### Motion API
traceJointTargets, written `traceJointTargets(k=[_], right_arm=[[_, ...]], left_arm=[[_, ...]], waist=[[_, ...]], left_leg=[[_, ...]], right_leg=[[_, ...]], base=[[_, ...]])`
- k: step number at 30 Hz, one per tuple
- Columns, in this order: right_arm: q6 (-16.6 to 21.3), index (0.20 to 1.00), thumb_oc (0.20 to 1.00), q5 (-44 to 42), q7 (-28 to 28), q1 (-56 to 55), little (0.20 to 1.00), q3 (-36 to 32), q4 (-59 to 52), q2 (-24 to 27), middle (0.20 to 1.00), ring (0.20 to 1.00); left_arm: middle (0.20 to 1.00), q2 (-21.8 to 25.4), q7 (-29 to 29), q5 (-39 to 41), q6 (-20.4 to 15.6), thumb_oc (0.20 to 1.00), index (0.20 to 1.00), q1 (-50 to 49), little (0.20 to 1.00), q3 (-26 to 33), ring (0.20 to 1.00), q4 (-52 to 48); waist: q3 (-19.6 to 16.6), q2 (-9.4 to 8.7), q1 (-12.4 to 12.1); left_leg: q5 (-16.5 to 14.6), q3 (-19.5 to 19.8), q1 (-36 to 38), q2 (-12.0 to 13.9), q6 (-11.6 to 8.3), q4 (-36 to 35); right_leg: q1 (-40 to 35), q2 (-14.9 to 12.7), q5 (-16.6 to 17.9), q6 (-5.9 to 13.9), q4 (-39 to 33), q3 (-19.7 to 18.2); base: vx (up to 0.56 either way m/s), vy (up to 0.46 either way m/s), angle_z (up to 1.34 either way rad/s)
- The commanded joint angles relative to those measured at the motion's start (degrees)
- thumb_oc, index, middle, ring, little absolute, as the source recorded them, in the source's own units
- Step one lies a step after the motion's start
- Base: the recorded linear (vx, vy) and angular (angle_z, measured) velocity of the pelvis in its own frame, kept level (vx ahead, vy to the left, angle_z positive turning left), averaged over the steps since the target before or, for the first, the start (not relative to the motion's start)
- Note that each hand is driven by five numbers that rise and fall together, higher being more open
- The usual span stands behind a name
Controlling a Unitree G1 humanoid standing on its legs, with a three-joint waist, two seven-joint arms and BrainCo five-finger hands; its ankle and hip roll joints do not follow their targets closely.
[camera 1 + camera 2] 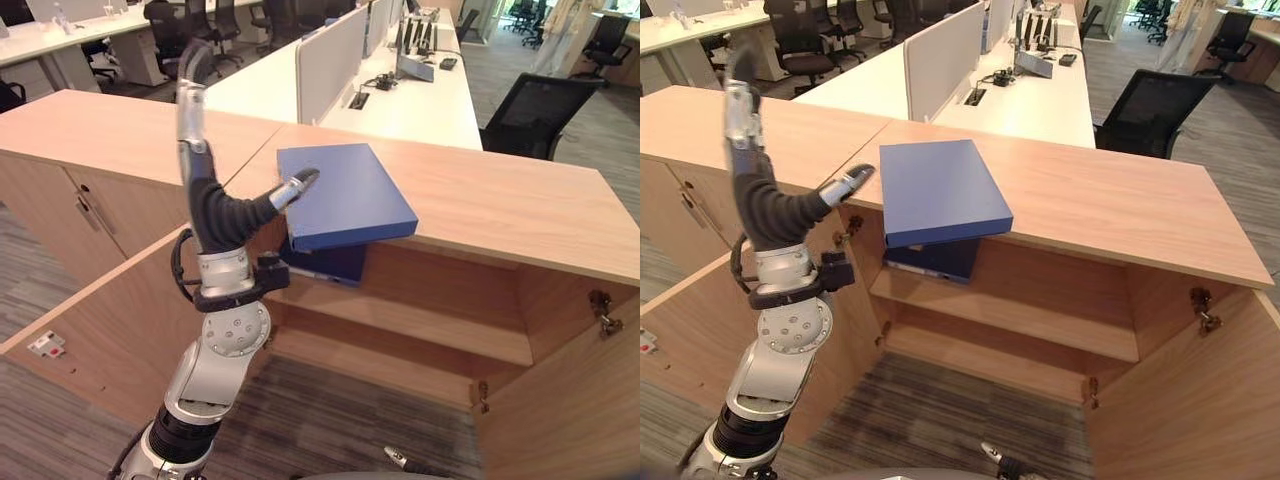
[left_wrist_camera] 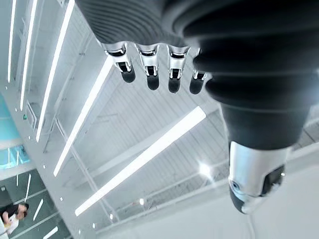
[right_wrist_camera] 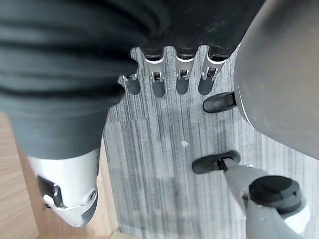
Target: Put the empty folder in the office cabinet
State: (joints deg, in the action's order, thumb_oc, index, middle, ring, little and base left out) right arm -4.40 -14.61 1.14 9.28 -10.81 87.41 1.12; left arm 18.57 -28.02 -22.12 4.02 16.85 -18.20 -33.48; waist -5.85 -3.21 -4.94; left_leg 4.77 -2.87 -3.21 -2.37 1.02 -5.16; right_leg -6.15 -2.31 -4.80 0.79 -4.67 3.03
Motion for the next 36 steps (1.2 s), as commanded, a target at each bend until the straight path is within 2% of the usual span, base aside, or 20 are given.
traceJointTargets(k=[1,7,11,15,17,19,20,24,26,33,36], right_arm=[[-2.37,1.000,1.000,0.12,0.65,-2.12,1.000,-0.91,3.34,-2.18,1.000,1.000],[-3.57,1.000,1.000,0.76,0.94,-1.85,1.000,-0.30,3.00,-2.14,1.000,1.000],[-4.35,1.000,1.000,1.13,1.44,-1.93,1.000,0.38,2.82,-2.49,1.000,1.000],[-4.63,1.000,1.000,1.41,1.41,-1.93,1.000,0.67,2.82,-2.56,1.000,1.000],[-4.96,1.000,1.000,1.72,1.67,-2.23,1.000,0.98,2.89,-2.66,1.000,1.000],[-4.97,1.000,1.000,1.72,1.68,-2.22,1.000,0.95,2.87,-2.65,1.000,1.000],[-5.22,1.000,1.000,1.96,1.72,-2.31,1.000,1.19,2.85,-2.72,1.000,1.000],[-5.62,1.000,1.000,2.10,1.82,-2.36,1.000,1.50,2.91,-2.80,1.000,1.000],[-5.96,1.000,1.000,2.33,1.83,-2.45,1.000,1.85,2.66,-2.93,1.000,1.000],[-6.49,1.000,1.000,2.83,1.54,-2.58,1.000,2.28,2.56,-2.93,1.000,1.000],[-6.84,1.000,1.000,2.84,1.75,-2.63,1.000,2.29,2.46,-2.95,1.000,1.000]], left_arm=[[1.000,-0.90,5.55,-4.54,-1.79,1.000,1.000,5.11,1.000,-1.63,1.000,7.66],[1.000,-2.22,8.11,-6.71,-2.11,1.000,1.000,9.40,1.000,-5.65,1.000,16.09],[1.000,-3.18,8.49,-9.70,-0.67,1.000,1.000,12.34,1.000,-7.36,1.000,25.20],[1.000,-3.75,9.43,-11.03,0.14,1.000,1.000,13.85,1.000,-8.17,1.000,28.94],[1.000,-4.38,10.07,-12.94,1.63,1.000,1.000,15.63,1.000,-8.82,1.000,34.13],[1.000,-4.47,9.99,-12.98,1.60,1.000,1.000,15.74,1.000,-8.87,1.000,34.31],[1.000,-5.04,10.26,-14.73,3.17,1.000,1.000,17.01,1.000,-9.34,1.000,37.53],[1.000,-5.50,10.08,-17.22,5.17,1.000,1.000,18.65,1.000,-10.22,1.000,41.79],[1.000,-5.80,9.97,-19.63,7.96,1.000,1.000,20.63,1.000,-10.73,1.000,47.58],[1.000,-5.42,11.88,-22.85,11.23,1.000,1.000,24.02,1.000,-12.72,1.000,54.68],[1.000,-4.81,13.35,-25.18,14.09,1.000,1.000,25.76,1.000,-14.15,1.000,58.69]], waist=[[-3.12,1.11,0.61],[-3.87,1.33,1.48],[-4.63,1.33,2.35],[-4.99,1.30,2.69],[-5.48,1.31,3.17],[-5.48,1.32,3.13],[-5.77,1.31,3.40],[-6.04,1.35,3.68],[-6.41,1.47,4.02],[-6.71,1.73,4.31],[-6.90,1.82,4.52]], left_leg=[[-5.89,2.02,2.85,1.68,-0.82,0.16],[-6.15,1.60,3.27,1.81,-0.77,0.16],[-6.47,1.20,3.71,1.82,-0.68,0.16],[-6.68,0.96,3.81,1.90,-0.71,0.16],[-6.91,0.59,3.92,2.04,-0.73,0.16],[-6.91,0.58,3.90,2.04,-0.73,0.16],[-7.06,0.41,3.89,2.07,-0.72,0.16],[-7.21,0.25,3.94,2.05,-0.69,0.16],[-7.43,0.03,4.10,2.15,-0.63,0.16],[-7.76,-0.28,4.27,2.17,-0.56,0.16],[-7.93,-0.45,4.38,2.19,-0.54,0.16]], right_leg=[[5.20,1.91,5.60,-2.23,-0.33,-1.08],[4.97,1.84,5.38,-2.28,-0.33,-1.26],[4.93,1.97,5.23,-2.34,-0.33,-1.80],[4.95,2.00,5.13,-2.40,-0.33,-2.05],[4.99,1.99,5.05,-2.39,-0.33,-2.30],[5.01,1.99,5.05,-2.39,-0.33,-2.31],[5.12,1.99,5.03,-2.39,-0.33,-2.55],[5.14,2.05,4.93,-2.37,-0.33,-2.84],[5.25,2.02,4.92,-2.35,-0.33,-3.04],[5.33,2.08,4.78,-2.34,-0.33,-3.43],[5.38,2.09,4.77,-2.31,-0.33,-3.64]], base=[[0.00,0.000,0.00],[0.00,0.001,-0.01],[0.01,0.012,-0.05],[0.00,0.008,-0.03],[0.00,0.000,0.00],[0.00,0.000,0.00],[0.00,0.000,0.00],[0.00,0.003,-0.04],[0.01,0.011,-0.13],[0.00,0.005,-0.03],[0.00,0.000,0.00]])
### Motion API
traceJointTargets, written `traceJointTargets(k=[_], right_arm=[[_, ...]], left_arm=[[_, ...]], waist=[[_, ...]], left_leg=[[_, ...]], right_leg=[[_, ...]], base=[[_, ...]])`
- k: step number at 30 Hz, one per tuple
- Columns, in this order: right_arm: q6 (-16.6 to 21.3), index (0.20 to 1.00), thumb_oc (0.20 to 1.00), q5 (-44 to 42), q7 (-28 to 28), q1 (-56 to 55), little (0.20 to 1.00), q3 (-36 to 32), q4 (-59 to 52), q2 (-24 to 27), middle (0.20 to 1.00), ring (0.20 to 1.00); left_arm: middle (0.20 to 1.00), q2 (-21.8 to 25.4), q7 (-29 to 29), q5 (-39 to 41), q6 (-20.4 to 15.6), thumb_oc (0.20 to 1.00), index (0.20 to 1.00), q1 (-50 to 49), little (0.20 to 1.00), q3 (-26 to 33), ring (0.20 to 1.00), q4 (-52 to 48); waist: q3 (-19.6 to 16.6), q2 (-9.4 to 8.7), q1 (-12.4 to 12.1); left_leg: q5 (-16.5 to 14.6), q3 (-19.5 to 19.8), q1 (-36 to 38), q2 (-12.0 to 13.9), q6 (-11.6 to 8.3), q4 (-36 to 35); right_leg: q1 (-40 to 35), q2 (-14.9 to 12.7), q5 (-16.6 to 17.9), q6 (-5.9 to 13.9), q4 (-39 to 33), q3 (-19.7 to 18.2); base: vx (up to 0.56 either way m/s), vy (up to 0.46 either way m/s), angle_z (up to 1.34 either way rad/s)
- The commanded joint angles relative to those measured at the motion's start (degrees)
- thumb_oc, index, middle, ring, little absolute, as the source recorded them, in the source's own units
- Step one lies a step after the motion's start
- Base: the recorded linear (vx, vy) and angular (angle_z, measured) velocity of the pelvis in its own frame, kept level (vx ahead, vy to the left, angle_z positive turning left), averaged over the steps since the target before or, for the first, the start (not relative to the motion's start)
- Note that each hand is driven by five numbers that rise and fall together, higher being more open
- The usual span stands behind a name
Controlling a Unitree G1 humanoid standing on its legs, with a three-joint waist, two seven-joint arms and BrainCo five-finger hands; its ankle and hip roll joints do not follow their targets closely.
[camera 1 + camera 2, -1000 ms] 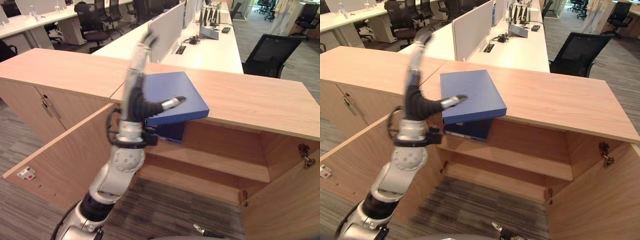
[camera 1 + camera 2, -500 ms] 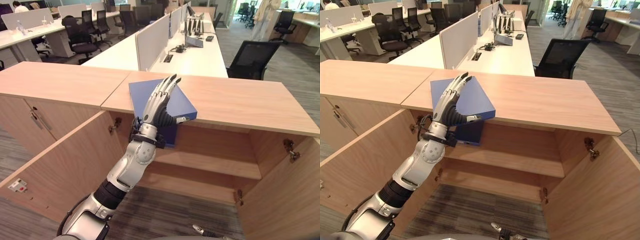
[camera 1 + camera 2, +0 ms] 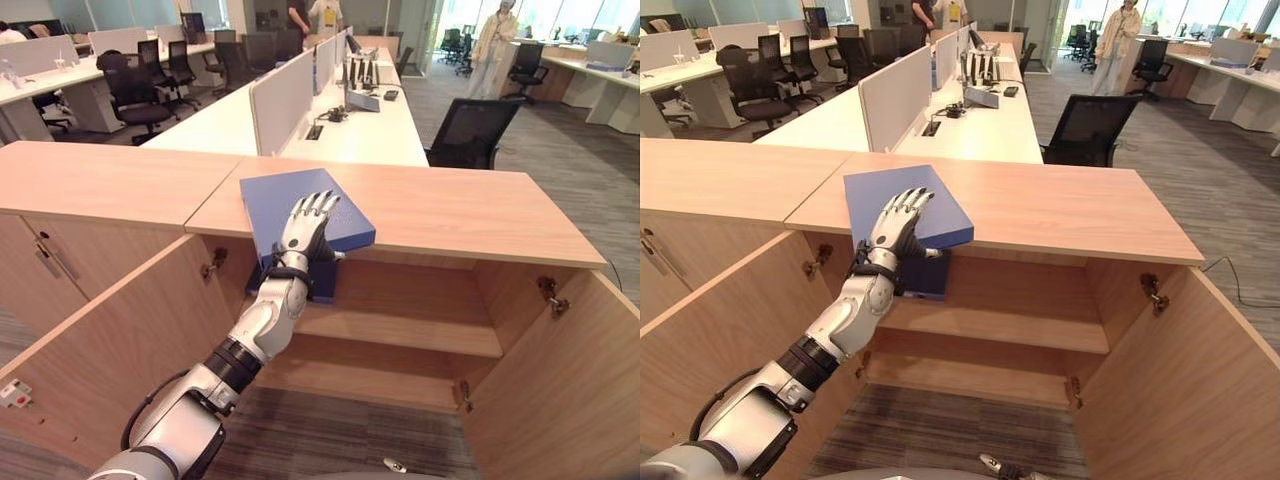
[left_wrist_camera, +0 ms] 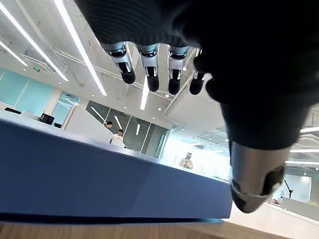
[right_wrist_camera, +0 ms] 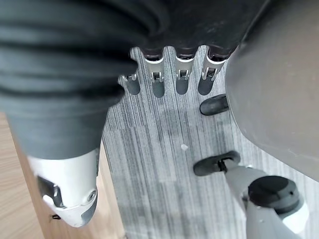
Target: Put the empty folder in the office cabinet
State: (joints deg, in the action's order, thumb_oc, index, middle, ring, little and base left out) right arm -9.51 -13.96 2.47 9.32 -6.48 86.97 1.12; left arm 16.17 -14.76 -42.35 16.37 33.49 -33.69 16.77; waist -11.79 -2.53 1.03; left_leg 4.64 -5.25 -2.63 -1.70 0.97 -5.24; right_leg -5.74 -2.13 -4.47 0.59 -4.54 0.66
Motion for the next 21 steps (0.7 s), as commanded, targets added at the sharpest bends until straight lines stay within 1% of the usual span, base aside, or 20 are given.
traceJointTargets(k=[1,2,3,7,8,9,10,16,17,21], right_arm=[[-1.76,1.000,1.000,2.18,0.43,-2.63,1.000,-2.07,2.87,-2.97,1.000,1.000],[-1.84,1.000,1.000,2.13,0.45,-2.74,1.000,-2.06,2.73,-3.07,1.000,1.000],[-1.84,1.000,1.000,2.13,0.46,-2.74,1.000,-2.07,2.72,-3.07,1.000,1.000],[-1.98,1.000,1.000,2.12,0.66,-2.69,1.000,-2.02,2.43,-3.16,1.000,1.000],[-1.98,1.000,1.000,2.11,0.66,-2.69,1.000,-2.02,2.43,-3.16,1.000,1.000],[-2.16,1.000,1.000,2.10,0.64,-2.64,1.000,-1.98,2.22,-3.22,1.000,1.000],[-2.25,1.000,1.000,2.07,0.61,-2.67,1.000,-2.00,2.16,-3.31,1.000,1.000],[-2.26,1.000,1.000,1.96,0.79,-2.87,1.000,-2.07,1.68,-3.41,1.000,1.000],[-2.45,1.000,1.000,2.01,0.86,-2.88,1.000,-2.06,1.50,-3.50,1.000,1.000],[-2.57,1.000,1.000,2.10,0.90,-2.93,1.000,-2.04,1.33,-3.59,1.000,1.000]], left_arm=[[1.000,-2.48,0.10,-4.99,1.81,1.000,1.000,9.21,1.000,1.31,1.000,8.51],[1.000,-2.29,0.97,-5.92,3.77,1.000,1.000,9.71,1.000,1.06,1.000,10.43],[1.000,-2.31,0.97,-5.93,3.78,1.000,1.000,9.73,1.000,1.05,1.000,10.45],[1.000,-2.11,2.79,-7.45,7.98,1.000,1.000,10.25,1.000,0.79,1.000,13.28],[1.000,-2.11,2.81,-7.46,7.99,1.000,1.000,10.25,1.000,0.79,1.000,13.27],[1.000,-1.74,4.43,-8.29,10.71,1.000,1.000,10.64,1.000,0.78,1.000,14.73],[1.000,-1.77,5.20,-8.37,11.74,1.000,1.000,10.63,1.000,0.79,1.000,15.35],[1.000,-1.88,7.12,-8.84,13.68,1.000,1.000,9.91,1.000,0.29,1.000,16.29],[1.000,-2.08,7.00,-8.55,15.17,1.000,1.000,9.90,1.000,0.27,1.000,17.74],[1.000,-2.15,6.51,-8.82,17.01,1.000,1.000,10.02,1.000,0.11,1.000,19.93]], waist=[[-0.93,1.12,-1.49],[-1.02,1.11,-1.46],[-1.02,1.11,-1.46],[-1.13,1.15,-1.44],[-1.13,1.15,-1.44],[-1.13,1.18,-1.43],[-1.11,1.19,-1.42],[-1.19,1.29,-1.30],[-1.22,1.29,-1.23],[-1.31,1.26,-1.08]], left_leg=[[-7.79,1.93,3.79,1.51,-0.49,0.24],[-7.86,1.87,3.88,1.55,-0.49,0.24],[-7.86,1.87,3.88,1.55,-0.49,0.24],[-8.00,1.84,3.94,1.54,-0.51,0.24],[-8.00,1.84,3.93,1.54,-0.51,0.24],[-8.07,1.79,3.96,1.54,-0.51,0.24],[-8.08,1.83,4.00,1.54,-0.51,0.24],[-8.13,1.78,4.05,1.52,-0.47,0.24],[-8.13,1.71,4.09,1.53,-0.47,0.24],[-8.15,1.61,4.02,1.58,-0.51,0.24]], right_leg=[[4.99,1.91,4.43,-2.10,-0.46,-1.28],[4.95,1.89,4.40,-2.12,-0.46,-1.25],[4.95,1.89,4.40,-2.12,-0.46,-1.25],[4.97,1.94,4.27,-2.04,-0.46,-1.37],[4.97,1.94,4.27,-2.04,-0.46,-1.37],[4.96,1.95,4.23,-2.03,-0.46,-1.41],[4.98,1.96,4.22,-2.06,-0.46,-1.41],[4.96,2.00,4.17,-2.06,-0.46,-1.50],[5.03,1.99,4.19,-2.06,-0.46,-1.57],[5.14,2.03,4.16,-2.02,-0.46,-1.61]], base=[[0.00,0.000,0.00],[0.00,0.000,0.00],[0.00,-0.007,-0.03],[0.00,0.000,0.00],[0.00,0.000,0.00],[0.00,0.000,0.00],[0.00,0.000,0.00],[0.00,0.000,0.00],[0.00,0.000,0.00],[0.00,-0.004,-0.02]])
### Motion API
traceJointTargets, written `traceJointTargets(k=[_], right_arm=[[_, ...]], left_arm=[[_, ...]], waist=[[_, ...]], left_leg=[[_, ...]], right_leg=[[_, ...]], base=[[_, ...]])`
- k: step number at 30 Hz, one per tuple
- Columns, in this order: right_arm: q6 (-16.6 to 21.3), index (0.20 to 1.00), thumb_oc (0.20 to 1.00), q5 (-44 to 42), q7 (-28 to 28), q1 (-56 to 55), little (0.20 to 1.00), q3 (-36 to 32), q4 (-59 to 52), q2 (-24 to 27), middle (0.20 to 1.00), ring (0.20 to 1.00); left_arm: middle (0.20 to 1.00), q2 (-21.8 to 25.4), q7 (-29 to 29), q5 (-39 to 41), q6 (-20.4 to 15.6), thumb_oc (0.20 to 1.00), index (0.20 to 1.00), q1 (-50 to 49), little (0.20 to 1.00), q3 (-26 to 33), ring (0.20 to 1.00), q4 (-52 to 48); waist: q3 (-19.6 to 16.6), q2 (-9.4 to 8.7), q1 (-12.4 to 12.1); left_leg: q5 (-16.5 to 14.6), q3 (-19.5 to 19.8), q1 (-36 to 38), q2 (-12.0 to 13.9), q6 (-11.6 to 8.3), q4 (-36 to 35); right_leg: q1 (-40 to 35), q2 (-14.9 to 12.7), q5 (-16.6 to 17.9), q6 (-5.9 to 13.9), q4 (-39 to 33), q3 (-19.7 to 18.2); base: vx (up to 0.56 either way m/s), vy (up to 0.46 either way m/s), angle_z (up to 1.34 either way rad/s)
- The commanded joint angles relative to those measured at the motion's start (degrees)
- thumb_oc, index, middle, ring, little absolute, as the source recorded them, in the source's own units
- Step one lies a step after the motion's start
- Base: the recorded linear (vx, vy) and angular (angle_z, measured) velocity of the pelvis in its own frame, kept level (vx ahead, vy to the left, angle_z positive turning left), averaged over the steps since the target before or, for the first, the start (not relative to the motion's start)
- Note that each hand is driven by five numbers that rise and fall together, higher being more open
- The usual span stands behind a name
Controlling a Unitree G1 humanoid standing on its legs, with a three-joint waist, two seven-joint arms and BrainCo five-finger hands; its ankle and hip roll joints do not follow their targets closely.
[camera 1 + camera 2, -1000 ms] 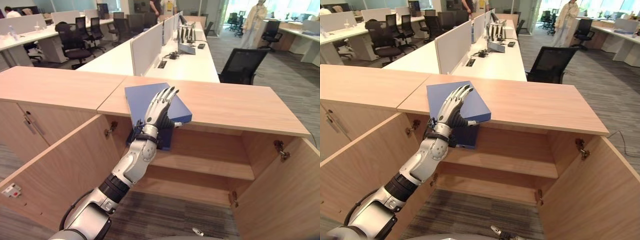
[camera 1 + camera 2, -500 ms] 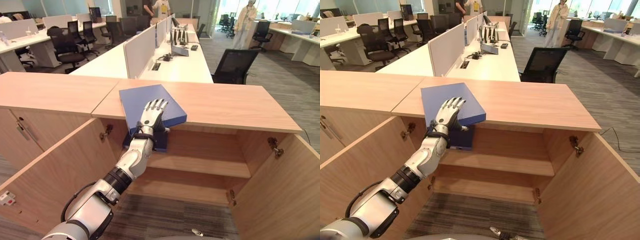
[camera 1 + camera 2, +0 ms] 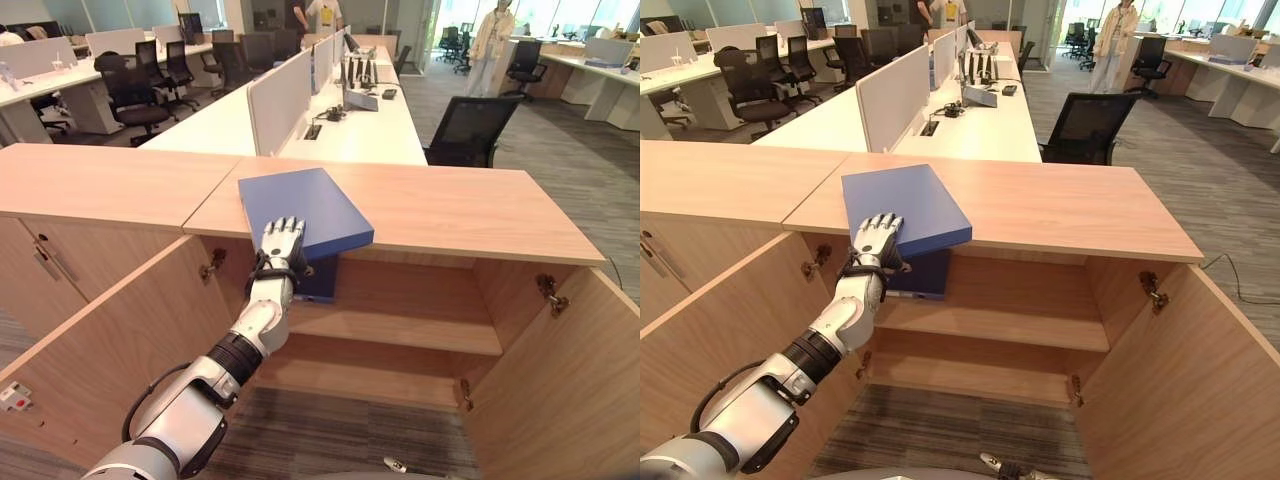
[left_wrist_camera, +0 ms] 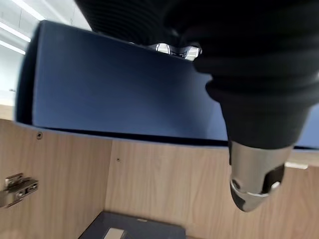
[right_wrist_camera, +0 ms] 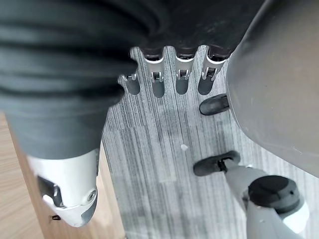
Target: Put the empty folder in the office cabinet
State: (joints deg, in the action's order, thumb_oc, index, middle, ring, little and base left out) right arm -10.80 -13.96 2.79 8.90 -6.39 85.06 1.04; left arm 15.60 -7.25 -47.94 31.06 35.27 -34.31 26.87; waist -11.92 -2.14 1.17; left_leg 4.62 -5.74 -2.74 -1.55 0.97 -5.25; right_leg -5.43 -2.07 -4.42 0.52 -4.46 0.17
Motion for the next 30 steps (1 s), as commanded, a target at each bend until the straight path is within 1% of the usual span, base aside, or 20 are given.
traceJointTargets(k=[1,4,6,8,11,13,14,17,18,19,21,22,25,26,27,28,30], right_arm=[[-1.32,1.000,1.000,2.15,0.68,-2.54,1.000,-2.07,3.21,-3.57,1.000,1.000],[-1.43,1.000,1.000,2.21,0.70,-2.74,1.000,-1.94,3.27,-3.70,1.000,1.000],[-1.43,1.000,1.000,2.28,0.69,-2.68,1.000,-1.66,3.57,-3.83,1.000,1.000],[-1.51,1.000,1.000,2.23,0.59,-2.72,1.000,-1.62,3.90,-3.91,1.000,1.000],[-1.28,1.000,1.000,2.29,0.52,-2.66,1.000,-1.42,4.27,-3.90,1.000,1.000],[-1.25,1.000,1.000,2.27,0.62,-2.43,1.000,-1.27,4.56,-4.05,1.000,1.000],[-1.24,1.000,1.000,2.27,0.62,-2.41,1.000,-1.31,4.57,-4.03,1.000,1.000],[-1.01,1.000,1.000,2.46,0.77,-2.34,1.000,-0.98,5.13,-4.18,1.000,1.000],[-1.00,1.000,1.000,2.46,0.77,-2.34,1.000,-1.00,5.14,-4.17,1.000,1.000],[-0.91,1.000,1.000,2.52,0.76,-2.25,1.000,-0.71,5.40,-4.24,1.000,1.000],[-0.81,1.000,1.000,2.58,0.60,-2.22,1.000,-0.65,5.79,-4.32,1.000,1.000],[-0.82,1.000,1.000,2.61,0.58,-2.18,1.000,-0.59,6.06,-4.36,1.000,1.000],[-0.74,1.000,1.000,2.60,0.51,-2.31,1.000,-0.64,6.23,-4.36,1.000,1.000],[-0.74,1.000,1.000,2.60,0.51,-2.32,1.000,-0.65,6.23,-4.35,1.000,1.000],[-0.55,1.000,1.000,2.65,0.32,-2.24,1.000,-0.70,6.32,-4.32,1.000,1.000],[-0.44,1.000,1.000,2.73,0.21,-2.36,1.000,-0.63,6.35,-4.37,1.000,1.000],[-0.24,1.000,1.000,2.65,0.02,-2.58,1.000,-0.79,6.35,-4.34,1.000,1.000]], left_arm=[[1.000,-1.76,-1.34,-3.28,2.54,1.000,1.000,8.47,1.000,0.55,1.000,10.71],[1.000,-2.46,-2.26,-3.50,2.72,1.000,1.000,8.96,1.000,-0.51,1.000,13.54],[1.000,-3.18,-3.74,-4.65,1.84,1.000,1.000,9.83,1.000,-3.11,1.000,17.61],[1.000,-4.51,-4.97,-4.50,2.11,1.000,1.000,10.50,1.000,-4.31,1.000,20.90],[1.000,-6.63,-7.19,-5.02,0.74,1.000,1.000,11.13,1.000,-6.61,1.000,25.89],[1.000,-8.32,-8.84,-4.77,0.58,1.000,1.000,11.89,1.000,-7.90,1.000,30.07],[1.000,-8.44,-9.02,-4.65,0.56,1.000,1.000,11.95,1.000,-7.94,1.000,30.26],[1.000,-10.48,-11.27,-4.15,-0.22,1.000,1.000,12.18,1.000,-9.69,1.000,35.88],[1.000,-10.57,-11.45,-4.04,-0.25,1.000,1.000,12.20,1.000,-9.72,1.000,36.03],[0.677,-10.99,-13.55,-4.15,-1.62,0.677,0.677,12.22,0.677,-10.48,0.677,38.43],[0.200,-11.83,-16.72,-3.47,-2.90,0.200,0.200,12.28,0.200,-11.10,0.200,41.86],[0.200,-12.62,-18.99,-2.90,-3.15,0.200,0.200,11.84,0.200,-11.68,0.200,45.07],[0.200,-13.84,-22.22,-1.42,-3.72,0.200,0.200,11.24,0.200,-12.30,0.200,48.94],[0.200,-13.92,-22.38,-1.31,-3.76,0.200,0.200,11.25,0.200,-12.33,0.200,49.09],[0.200,-14.24,-23.50,-1.25,-5.53,0.200,0.200,10.20,0.200,-13.14,0.200,51.17],[0.200,-14.81,-24.32,-0.76,-5.85,0.200,0.200,9.35,0.200,-13.67,0.200,53.34],[0.200,-15.10,-24.73,0.29,-5.25,0.200,0.200,7.95,0.200,-14.36,0.200,57.38]], waist=[[-1.22,0.88,-1.11],[-1.31,0.88,-0.89],[-1.43,0.88,-0.60],[-1.56,0.84,-0.51],[-1.65,0.86,-0.26],[-1.74,0.81,-0.15],[-1.73,0.81,-0.19],[-1.88,0.89,0.10],[-1.88,0.89,0.07],[-1.90,0.90,0.26],[-2.04,0.91,0.45],[-2.05,0.94,0.62],[-2.17,0.97,0.63],[-2.18,0.97,0.61],[-2.17,1.06,0.90],[-2.31,1.01,0.94],[-2.43,1.07,1.14]], left_leg=[[-8.15,2.06,4.15,1.42,-0.53,0.25],[-8.23,1.98,4.17,1.43,-0.52,0.25],[-8.39,1.87,4.19,1.46,-0.46,0.25],[-8.47,1.78,4.24,1.47,-0.43,0.25],[-8.52,1.68,4.27,1.46,-0.38,0.25],[-8.58,1.62,4.35,1.44,-0.38,0.25],[-8.58,1.62,4.35,1.44,-0.38,0.25],[-8.70,1.41,4.53,1.43,-0.38,0.25],[-8.70,1.41,4.53,1.43,-0.38,0.25],[-8.75,1.29,4.57,1.47,-0.35,0.25],[-8.79,1.13,4.69,1.49,-0.31,0.25],[-8.83,0.92,4.78,1.53,-0.23,0.25],[-8.82,0.62,4.88,1.54,-0.16,0.25],[-8.82,0.61,4.88,1.54,-0.16,0.25],[-8.89,0.38,4.89,1.54,-0.13,0.25],[-8.95,0.23,4.95,1.54,-0.11,0.25],[-9.21,-0.17,5.31,1.51,0.04,0.25]], right_leg=[[4.84,1.97,4.14,-1.99,-0.54,-1.17],[4.91,2.02,4.16,-2.06,-0.54,-1.26],[4.99,2.04,4.18,-2.11,-0.54,-1.42],[5.01,2.04,4.18,-2.17,-0.54,-1.46],[5.02,2.06,4.15,-2.23,-0.54,-1.58],[5.06,2.07,4.15,-2.21,-0.54,-1.61],[5.06,2.07,4.14,-2.21,-0.54,-1.61],[5.09,2.12,4.11,-2.24,-0.54,-1.82],[5.10,2.12,4.11,-2.24,-0.54,-1.83],[5.12,2.14,4.11,-2.28,-0.54,-2.00],[5.13,2.14,4.13,-2.34,-0.54,-2.14],[5.20,2.10,4.20,-2.37,-0.54,-2.24],[5.26,2.08,4.24,-2.38,-0.54,-2.22],[5.26,2.08,4.24,-2.38,-0.54,-2.22],[5.35,2.11,4.27,-2.34,-0.54,-2.33],[5.37,2.12,4.27,-2.34,-0.54,-2.42],[5.22,2.08,4.25,-2.30,-0.54,-2.75]], base=[[0.00,-0.005,-0.03],[0.00,0.000,0.00],[0.00,0.000,0.00],[0.00,0.000,0.00],[0.00,0.000,0.00],[0.00,0.000,0.00],[0.00,0.000,0.00],[0.00,0.000,0.00],[0.00,0.000,-0.06],[0.00,0.001,-0.07],[0.00,0.003,-0.06],[0.00,0.000,0.00],[0.00,0.000,-0.02],[-0.01,-0.001,-0.07],[-0.01,-0.003,-0.05],[-0.01,-0.006,-0.08],[0.00,-0.002,-0.10]])
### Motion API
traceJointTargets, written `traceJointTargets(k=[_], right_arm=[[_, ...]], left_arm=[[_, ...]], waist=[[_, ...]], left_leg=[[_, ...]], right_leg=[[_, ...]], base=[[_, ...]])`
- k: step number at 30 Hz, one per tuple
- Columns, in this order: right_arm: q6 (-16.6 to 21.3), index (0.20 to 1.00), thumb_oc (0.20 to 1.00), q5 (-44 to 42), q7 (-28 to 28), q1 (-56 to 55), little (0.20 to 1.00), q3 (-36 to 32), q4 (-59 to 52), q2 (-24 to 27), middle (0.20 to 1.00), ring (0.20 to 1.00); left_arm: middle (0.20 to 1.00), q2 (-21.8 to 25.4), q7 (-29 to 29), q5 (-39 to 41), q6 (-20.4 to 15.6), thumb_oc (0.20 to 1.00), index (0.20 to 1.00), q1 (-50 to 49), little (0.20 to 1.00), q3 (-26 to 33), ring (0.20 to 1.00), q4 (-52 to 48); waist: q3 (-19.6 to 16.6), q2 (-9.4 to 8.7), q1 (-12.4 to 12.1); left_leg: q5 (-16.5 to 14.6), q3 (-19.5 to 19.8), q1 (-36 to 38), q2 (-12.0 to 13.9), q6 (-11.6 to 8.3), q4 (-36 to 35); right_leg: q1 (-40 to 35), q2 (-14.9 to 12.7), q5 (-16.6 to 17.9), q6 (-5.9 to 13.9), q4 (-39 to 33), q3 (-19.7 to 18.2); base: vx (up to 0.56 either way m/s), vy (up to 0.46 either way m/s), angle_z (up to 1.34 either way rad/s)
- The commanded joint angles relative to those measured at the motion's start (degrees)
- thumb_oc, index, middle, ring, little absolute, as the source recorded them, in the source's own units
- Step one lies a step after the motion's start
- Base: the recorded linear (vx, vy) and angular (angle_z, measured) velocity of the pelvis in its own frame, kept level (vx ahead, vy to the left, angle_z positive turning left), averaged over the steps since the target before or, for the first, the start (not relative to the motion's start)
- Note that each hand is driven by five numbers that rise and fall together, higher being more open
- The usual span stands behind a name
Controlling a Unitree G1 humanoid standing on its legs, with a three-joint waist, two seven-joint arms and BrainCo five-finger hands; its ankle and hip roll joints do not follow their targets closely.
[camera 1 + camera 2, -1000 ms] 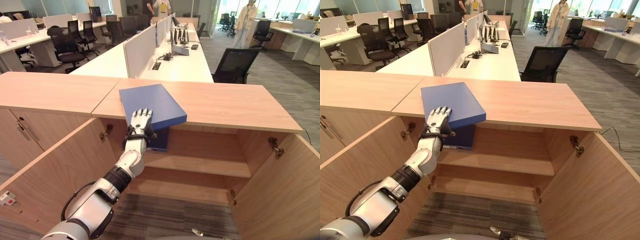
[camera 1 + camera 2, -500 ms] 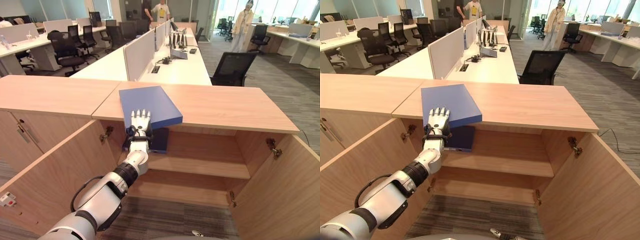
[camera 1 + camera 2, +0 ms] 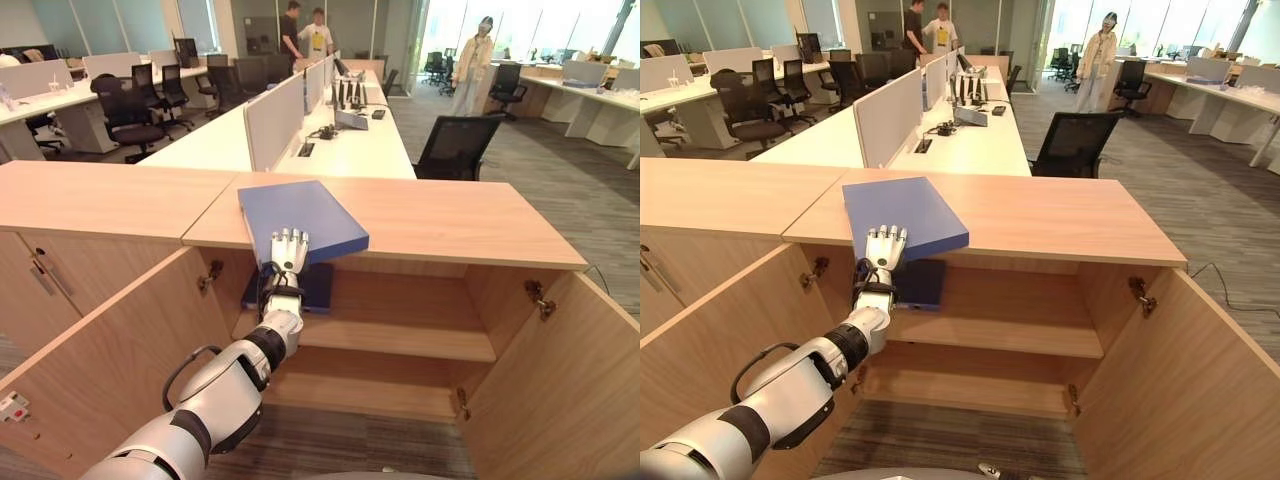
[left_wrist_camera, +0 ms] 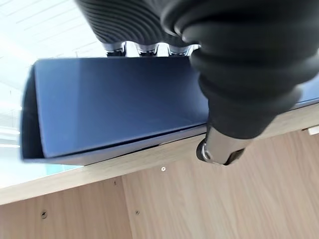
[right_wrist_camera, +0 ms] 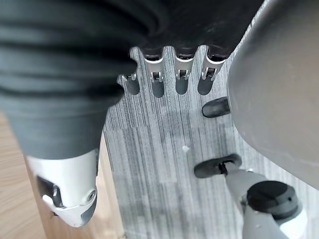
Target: Put the empty folder in the office cabinet
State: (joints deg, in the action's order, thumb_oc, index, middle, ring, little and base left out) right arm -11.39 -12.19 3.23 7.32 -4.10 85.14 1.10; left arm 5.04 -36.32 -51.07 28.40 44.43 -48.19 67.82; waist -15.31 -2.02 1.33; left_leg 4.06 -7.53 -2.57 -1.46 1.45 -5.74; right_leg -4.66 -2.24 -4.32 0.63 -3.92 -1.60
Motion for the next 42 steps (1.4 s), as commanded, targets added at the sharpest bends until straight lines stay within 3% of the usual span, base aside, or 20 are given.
traceJointTargets(k=[1,5,8,9,10,12,13,14,16,17,20,21,25,29,42], right_arm=[[0.49,1.000,1.000,0.82,-0.38,-1.19,1.000,-3.34,6.29,-4.24,1.000,1.000],[0.68,1.000,1.000,0.52,0.23,-1.69,1.000,-4.25,6.43,-3.63,1.000,1.000],[0.86,1.000,1.000,-0.10,0.32,-2.09,1.000,-4.79,5.82,-3.21,1.000,1.000],[1.07,1.000,1.000,-1.03,0.44,-2.34,1.000,-6.02,4.81,-2.84,1.000,1.000],[1.16,1.000,1.000,-1.79,0.20,-2.56,1.000,-7.24,2.80,-2.53,1.000,1.000],[1.52,1.000,1.000,-1.96,-0.39,-2.35,1.000,-8.53,0.27,-2.50,1.000,1.000],[1.84,1.000,1.000,-1.71,-1.02,-2.34,1.000,-8.55,-1.98,-2.64,1.000,1.000],[1.82,1.000,1.000,-1.73,-1.03,-2.43,1.000,-8.41,-2.03,-2.63,1.000,1.000],[1.99,1.000,1.000,-2.28,-1.70,-2.15,1.000,-8.88,-4.61,-2.86,1.000,1.000],[1.99,1.000,1.000,-2.79,-2.10,-2.24,1.000,-9.16,-6.47,-2.82,1.000,1.000],[1.04,1.000,1.000,-4.08,-4.13,-3.56,1.000,-9.50,-14.43,-3.03,1.000,1.000],[1.03,1.000,1.000,-4.08,-4.13,-3.58,1.000,-9.49,-14.45,-3.03,1.000,1.000],[-0.27,1.000,1.000,-6.97,-3.57,-6.74,1.000,-10.24,-22.32,-3.58,1.000,1.000],[-0.84,1.000,1.000,-6.31,-3.67,-7.63,1.000,-10.17,-23.74,-3.62,1.000,1.000],[-1.71,1.000,1.000,-6.71,-5.52,-6.12,1.000,-8.37,-27.58,-5.80,1.000,1.000]], left_arm=[[0.200,-4.75,4.24,3.79,-2.17,0.200,0.200,-1.37,0.200,-0.58,0.200,17.80],[0.200,-3.66,0.56,7.97,-0.38,0.200,0.200,-1.77,0.200,0.21,0.200,23.03],[0.200,-4.02,-4.15,11.99,1.12,0.200,0.200,0.05,0.200,2.72,0.200,20.45],[0.200,-2.72,-3.94,15.27,3.04,0.200,0.200,0.57,0.200,8.41,0.200,11.33],[0.200,3.93,2.09,15.28,4.43,0.200,0.200,-2.81,0.200,16.14,0.200,-10.50],[0.200,8.28,10.51,17.83,4.67,0.200,0.200,-11.06,0.200,26.22,0.200,-35.53],[0.200,7.56,18.10,21.46,3.69,0.200,0.200,-19.28,0.200,33.75,0.200,-51.65],[0.200,7.66,18.43,21.27,3.86,0.200,0.200,-19.56,0.200,33.91,0.200,-52.08],[0.200,4.87,23.78,27.73,0.15,0.200,0.200,-25.61,0.200,37.10,0.200,-62.20],[0.200,2.11,25.98,33.49,-1.44,0.200,0.200,-28.73,0.200,39.02,0.200,-66.98],[0.200,-7.47,31.52,57.53,0.22,0.200,0.200,-35.02,0.200,44.86,0.200,-77.81],[0.200,-7.46,31.50,57.55,0.24,0.200,0.200,-35.05,0.200,44.85,0.200,-77.83],[0.200,-11.18,34.43,82.05,-0.84,0.200,0.200,-40.16,0.200,48.09,0.200,-87.09],[0.200,-11.24,35.15,91.84,-2.08,0.200,0.200,-40.38,0.200,50.38,0.200,-90.46],[0.200,-12.25,36.42,96.99,-2.36,0.200,0.200,-42.30,0.200,49.91,0.200,-91.10]], waist=[[0.91,0.97,1.00],[0.84,1.00,1.20],[1.02,0.93,0.79],[1.39,0.69,0.01],[2.30,0.46,-0.60],[3.20,0.19,-1.53],[3.86,0.07,-1.76],[3.71,0.09,-1.70],[4.32,0.01,-1.97],[4.72,0.06,-1.95],[5.40,0.15,-2.29],[5.32,0.15,-2.30],[5.87,0.08,-3.60],[5.99,0.04,-4.57],[6.58,-0.03,-5.43]], left_leg=[[-8.78,1.44,5.39,1.39,-0.38,0.74],[-8.99,0.92,6.52,1.31,-0.07,0.74],[-8.96,0.98,7.07,1.29,0.05,0.74],[-9.30,1.58,7.32,1.22,-0.02,0.74],[-8.79,2.33,6.88,1.15,-0.28,0.74],[-8.70,3.13,6.57,1.11,-0.54,0.74],[-8.22,3.32,6.16,1.17,-0.84,0.74],[-7.98,3.28,5.94,1.18,-0.86,0.74],[-7.58,3.07,5.44,1.24,-1.16,0.74],[-7.64,3.04,5.61,1.24,-1.19,0.74],[-7.35,2.88,5.00,1.25,-1.27,0.74],[-7.34,2.86,4.93,1.25,-1.27,0.74],[-7.90,3.04,4.86,1.21,-1.25,0.74],[-8.15,3.45,4.85,1.12,-1.25,0.74],[-8.08,4.43,4.53,0.97,-1.29,0.74]], right_leg=[[4.29,2.22,4.10,-2.38,-1.08,-1.10],[3.33,2.18,3.80,-2.44,-1.08,-1.25],[2.80,2.16,3.73,-2.57,-1.08,-1.13],[2.35,2.13,3.28,-2.55,-1.08,-0.70],[2.41,2.20,3.66,-2.56,-1.08,-0.35],[2.32,2.11,3.63,-2.35,-1.08,0.15],[2.53,2.02,3.92,-2.20,-1.08,0.38],[2.77,2.03,4.17,-2.24,-1.08,0.33],[3.25,1.99,4.53,-2.07,-1.08,0.32],[3.06,1.95,4.49,-1.97,-1.08,0.29],[3.71,1.89,4.87,-1.81,-1.08,0.17],[3.79,1.90,4.89,-1.82,-1.08,0.16],[3.85,1.88,4.49,-1.66,-1.08,0.70],[3.66,1.95,4.05,-1.67,-1.08,1.23],[3.79,1.82,3.67,-1.60,-1.08,2.22]], base=[[0.01,0.007,-0.17],[0.03,0.008,-0.18],[0.04,0.002,-0.02],[0.00,0.000,0.00],[0.00,-0.019,0.05],[-0.04,-0.022,0.05],[-0.06,-0.017,0.11],[-0.06,-0.012,0.17],[-0.03,-0.004,0.19],[-0.03,0.000,0.21],[-0.02,0.004,0.09],[0.00,0.000,0.00],[0.00,0.000,0.00],[0.01,-0.004,0.04],[0.00,-0.003,0.05]])
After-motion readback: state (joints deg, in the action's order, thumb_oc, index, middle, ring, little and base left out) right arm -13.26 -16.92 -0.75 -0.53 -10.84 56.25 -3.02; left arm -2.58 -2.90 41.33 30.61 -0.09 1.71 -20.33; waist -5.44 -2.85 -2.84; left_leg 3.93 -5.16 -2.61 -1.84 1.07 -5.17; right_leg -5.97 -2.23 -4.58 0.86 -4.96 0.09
